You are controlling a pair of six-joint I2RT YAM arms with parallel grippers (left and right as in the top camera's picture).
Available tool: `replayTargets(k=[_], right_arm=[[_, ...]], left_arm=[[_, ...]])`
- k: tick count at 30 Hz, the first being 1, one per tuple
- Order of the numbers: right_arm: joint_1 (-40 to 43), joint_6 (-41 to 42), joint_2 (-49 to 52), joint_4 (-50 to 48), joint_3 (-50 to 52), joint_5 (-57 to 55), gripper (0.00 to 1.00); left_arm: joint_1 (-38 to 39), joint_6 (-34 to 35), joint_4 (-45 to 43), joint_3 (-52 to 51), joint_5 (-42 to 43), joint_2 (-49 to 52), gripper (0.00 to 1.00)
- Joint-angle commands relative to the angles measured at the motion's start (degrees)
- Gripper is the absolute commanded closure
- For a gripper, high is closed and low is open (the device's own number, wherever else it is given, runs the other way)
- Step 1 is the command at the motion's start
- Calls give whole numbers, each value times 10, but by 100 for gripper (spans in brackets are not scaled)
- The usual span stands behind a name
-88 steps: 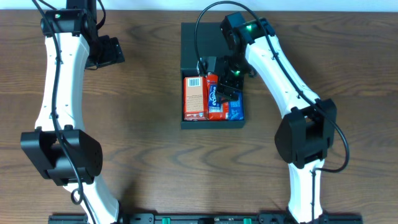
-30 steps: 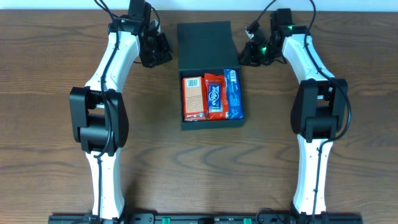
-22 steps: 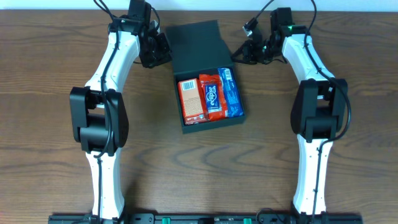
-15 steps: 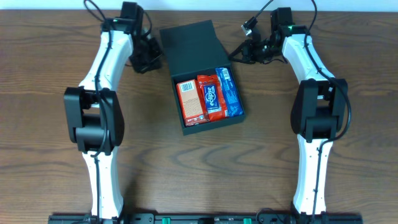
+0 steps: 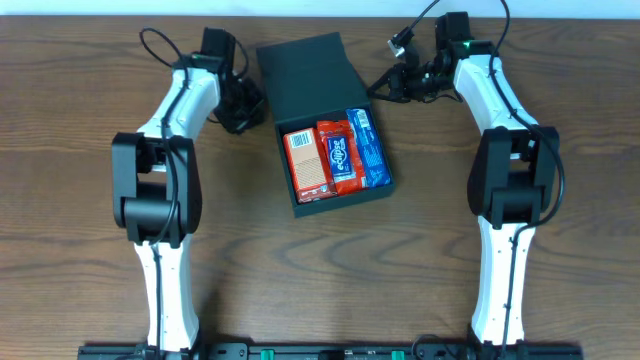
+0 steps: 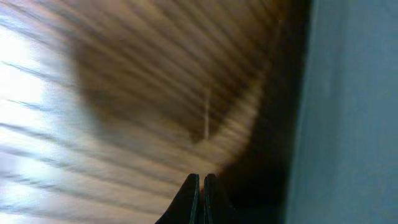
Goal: Pack container
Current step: 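Grip the lid edge with both grippers and tilt it forward, then swing the lid down over the box with both grippers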
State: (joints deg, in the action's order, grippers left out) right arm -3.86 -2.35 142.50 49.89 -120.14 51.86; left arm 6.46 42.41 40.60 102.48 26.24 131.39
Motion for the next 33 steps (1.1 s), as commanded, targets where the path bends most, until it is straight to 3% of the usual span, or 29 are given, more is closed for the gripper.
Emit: replayTargets(k=[1, 10, 15, 26, 33], right_arm=[[1, -11, 8, 3, 0, 28, 98], [0, -17, 8, 14, 0, 36, 99], [0, -46, 8, 31, 0, 61, 99], [0, -109, 8, 37, 0, 157, 99], [0, -151, 8, 65, 0, 186, 99]], left_arm=[[4, 49, -22, -7, 19, 5, 94], [19, 53, -102, -9, 31, 5, 94], [18, 23, -178, -9, 91, 5, 94], [18, -80, -206, -8, 193, 5, 94], [14, -115, -214, -4, 217, -4, 94]])
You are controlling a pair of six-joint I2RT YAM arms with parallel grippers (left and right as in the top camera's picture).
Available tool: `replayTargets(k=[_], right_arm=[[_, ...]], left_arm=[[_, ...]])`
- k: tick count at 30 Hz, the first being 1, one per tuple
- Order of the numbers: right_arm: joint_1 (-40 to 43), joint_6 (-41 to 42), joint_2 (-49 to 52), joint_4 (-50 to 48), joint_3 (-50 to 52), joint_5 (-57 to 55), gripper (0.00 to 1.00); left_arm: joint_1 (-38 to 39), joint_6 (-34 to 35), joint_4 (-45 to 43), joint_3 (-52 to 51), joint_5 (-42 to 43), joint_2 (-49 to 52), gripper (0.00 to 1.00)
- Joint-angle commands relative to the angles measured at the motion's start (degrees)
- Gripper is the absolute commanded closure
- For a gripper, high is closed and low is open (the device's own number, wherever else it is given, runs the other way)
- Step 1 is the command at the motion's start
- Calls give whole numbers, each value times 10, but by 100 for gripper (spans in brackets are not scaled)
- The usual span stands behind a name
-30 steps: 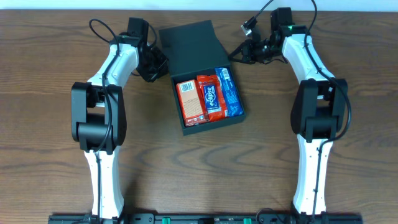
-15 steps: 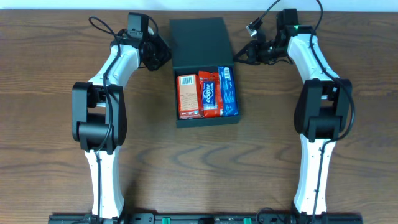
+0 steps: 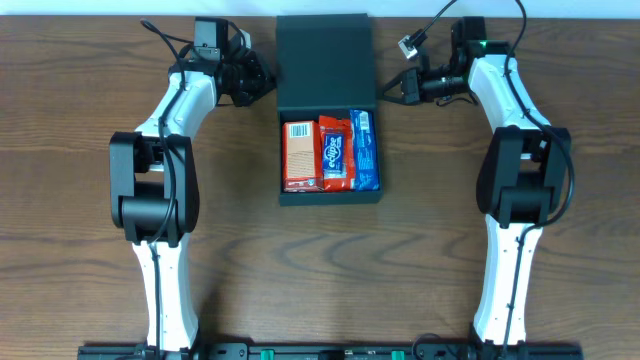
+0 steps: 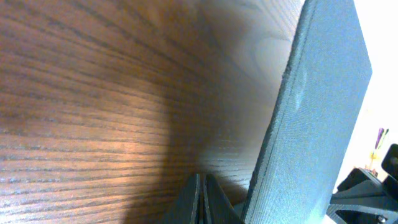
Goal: Pack container
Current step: 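Swing the lid down over the box with both grippers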
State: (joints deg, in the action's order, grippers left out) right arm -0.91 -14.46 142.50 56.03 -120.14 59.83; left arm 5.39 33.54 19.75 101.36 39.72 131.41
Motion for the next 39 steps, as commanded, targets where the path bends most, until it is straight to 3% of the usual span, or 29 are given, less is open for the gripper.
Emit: replayTargets(k=[1, 12, 21, 27, 39], right_arm=[[-29, -30, 8, 4, 0, 111, 99], [-29, -30, 8, -3, 0, 114, 99], [-29, -26, 8, -22, 0, 32, 99], [-30, 59, 8, -120, 0, -26, 99], [-21, 78, 7, -149, -4, 94, 99]], left_arm=[[25, -34, -5, 8, 82, -10, 94], [27, -79, -5, 8, 82, -43, 94], [27, -83, -8, 8, 96, -43, 94], [27, -83, -8, 8, 99, -44, 94], [22, -83, -8, 8, 98, -47, 94]])
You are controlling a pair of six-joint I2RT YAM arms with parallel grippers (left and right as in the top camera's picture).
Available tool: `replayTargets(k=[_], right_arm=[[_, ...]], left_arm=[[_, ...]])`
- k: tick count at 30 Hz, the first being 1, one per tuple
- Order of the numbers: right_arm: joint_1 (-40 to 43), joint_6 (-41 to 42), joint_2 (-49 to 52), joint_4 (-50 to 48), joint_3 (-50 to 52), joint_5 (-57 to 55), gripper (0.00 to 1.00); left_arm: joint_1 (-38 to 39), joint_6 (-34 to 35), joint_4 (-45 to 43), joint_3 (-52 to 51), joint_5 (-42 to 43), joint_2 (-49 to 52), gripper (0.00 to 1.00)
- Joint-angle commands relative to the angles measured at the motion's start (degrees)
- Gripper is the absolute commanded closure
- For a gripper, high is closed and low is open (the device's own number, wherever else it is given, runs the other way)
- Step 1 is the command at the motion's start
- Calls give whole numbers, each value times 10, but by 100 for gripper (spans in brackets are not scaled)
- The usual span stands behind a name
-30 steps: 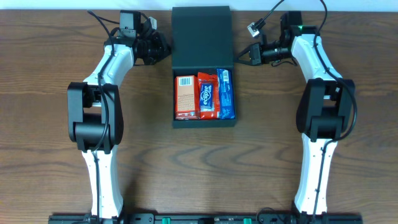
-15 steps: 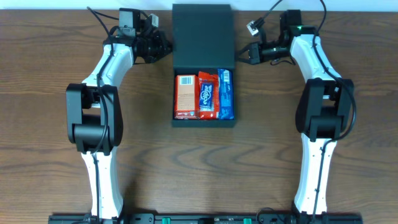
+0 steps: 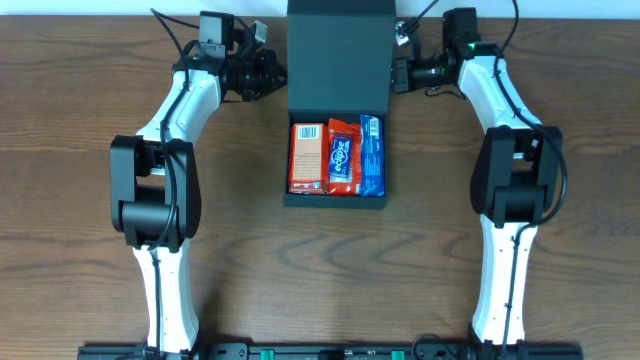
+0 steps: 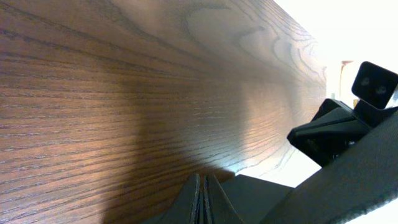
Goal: Pack container
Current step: 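Swing the lid down over the box with both grippers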
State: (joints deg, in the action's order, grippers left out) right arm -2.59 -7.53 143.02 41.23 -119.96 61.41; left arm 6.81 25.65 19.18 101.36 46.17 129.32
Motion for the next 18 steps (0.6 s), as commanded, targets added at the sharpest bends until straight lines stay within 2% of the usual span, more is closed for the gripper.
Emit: replayTargets(k=[1, 7, 11, 15, 18], right_arm=[[-2, 9, 0, 2, -8, 87, 99], [1, 9, -29, 16, -12, 86, 99], [0, 8, -64, 43, -12, 43, 99], [0, -16, -105, 90, -12, 23, 99], [-6, -30, -129, 126, -12, -31, 99]], left_arm=[[6, -4, -2, 8, 33, -28, 94], [-1, -22, 2, 9, 16, -61, 94], [0, -47, 19, 9, -2, -95, 94], [0, -82, 57, 9, -6, -129, 94], [1, -108, 99, 9, -34, -149, 94]])
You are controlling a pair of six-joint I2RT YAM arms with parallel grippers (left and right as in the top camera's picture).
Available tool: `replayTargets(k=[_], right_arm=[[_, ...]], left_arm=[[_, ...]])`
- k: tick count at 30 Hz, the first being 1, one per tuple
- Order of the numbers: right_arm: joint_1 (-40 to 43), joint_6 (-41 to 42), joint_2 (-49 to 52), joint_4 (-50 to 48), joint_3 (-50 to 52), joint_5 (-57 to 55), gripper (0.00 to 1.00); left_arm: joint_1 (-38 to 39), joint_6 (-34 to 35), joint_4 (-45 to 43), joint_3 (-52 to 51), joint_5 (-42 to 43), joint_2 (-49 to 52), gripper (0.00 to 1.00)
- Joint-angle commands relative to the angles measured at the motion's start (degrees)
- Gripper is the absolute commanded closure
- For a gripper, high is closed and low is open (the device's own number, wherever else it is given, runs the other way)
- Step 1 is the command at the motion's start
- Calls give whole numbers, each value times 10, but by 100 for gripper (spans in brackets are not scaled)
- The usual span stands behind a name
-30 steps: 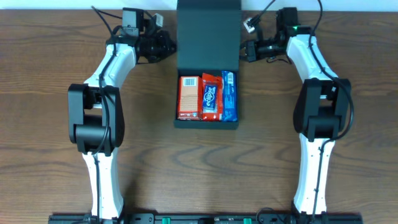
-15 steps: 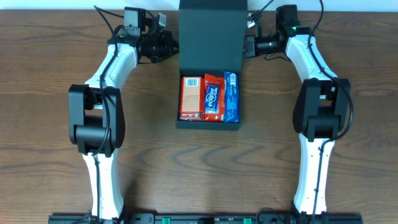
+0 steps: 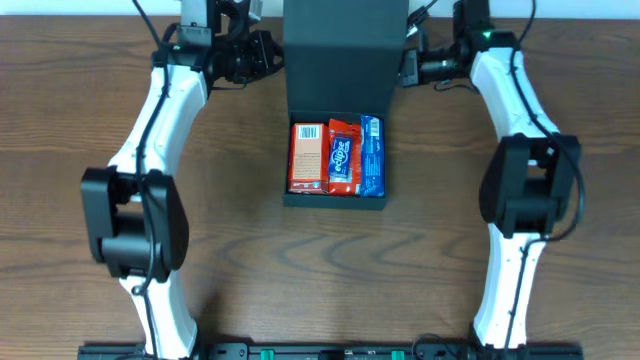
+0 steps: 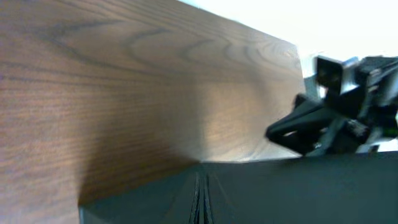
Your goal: Pack container
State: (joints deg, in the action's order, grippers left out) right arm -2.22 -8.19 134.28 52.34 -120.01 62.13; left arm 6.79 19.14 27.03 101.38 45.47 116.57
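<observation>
A black box (image 3: 335, 200) lies open at the table's centre. Inside, side by side, are an orange pack (image 3: 307, 157), a red pack (image 3: 342, 158) and a blue pack (image 3: 372, 155). Its hinged lid (image 3: 345, 45) is raised at the back and looms large in the overhead view. My left gripper (image 3: 275, 55) is shut and sits against the lid's left edge. In the left wrist view its fingertips (image 4: 200, 196) lie together on the dark lid (image 4: 280, 193). My right gripper (image 3: 408, 66) is at the lid's right edge, seen across the lid as a closed wedge (image 4: 280, 134).
Brown wooden table (image 3: 230, 250) all around the box. Its far edge (image 3: 100, 18) runs just behind the lid and both wrists. Cables trail from the wrists near that edge.
The lid stands higher and looks wider from above. Both wrists have moved back and up at its sides. The left wrist view now has the lid's surface under the fingertips.
The box first lay skewed with its lid flat on the table, a shut gripper at each side of the lid. Then it was squared to the table, then a little further right. The lid has come up from the table between the two grippers.
</observation>
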Motion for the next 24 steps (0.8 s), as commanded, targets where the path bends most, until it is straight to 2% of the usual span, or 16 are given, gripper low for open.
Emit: replayTargets(k=[1, 10, 14, 24], right_arm=[[-13, -28, -49, 28, -12, -65, 99], [-49, -84, -96, 167, -12, -200, 99], [-55, -84, -109, 187, -12, -268, 99], [-55, -72, -159, 193, -12, -357, 99]], left_arm=[[2, -51, 33, 8, -40, -27, 94], [30, -147, 157, 8, -150, -82, 94], [34, -161, 178, 8, -171, -88, 94], [35, -170, 194, 8, -221, -111, 94]])
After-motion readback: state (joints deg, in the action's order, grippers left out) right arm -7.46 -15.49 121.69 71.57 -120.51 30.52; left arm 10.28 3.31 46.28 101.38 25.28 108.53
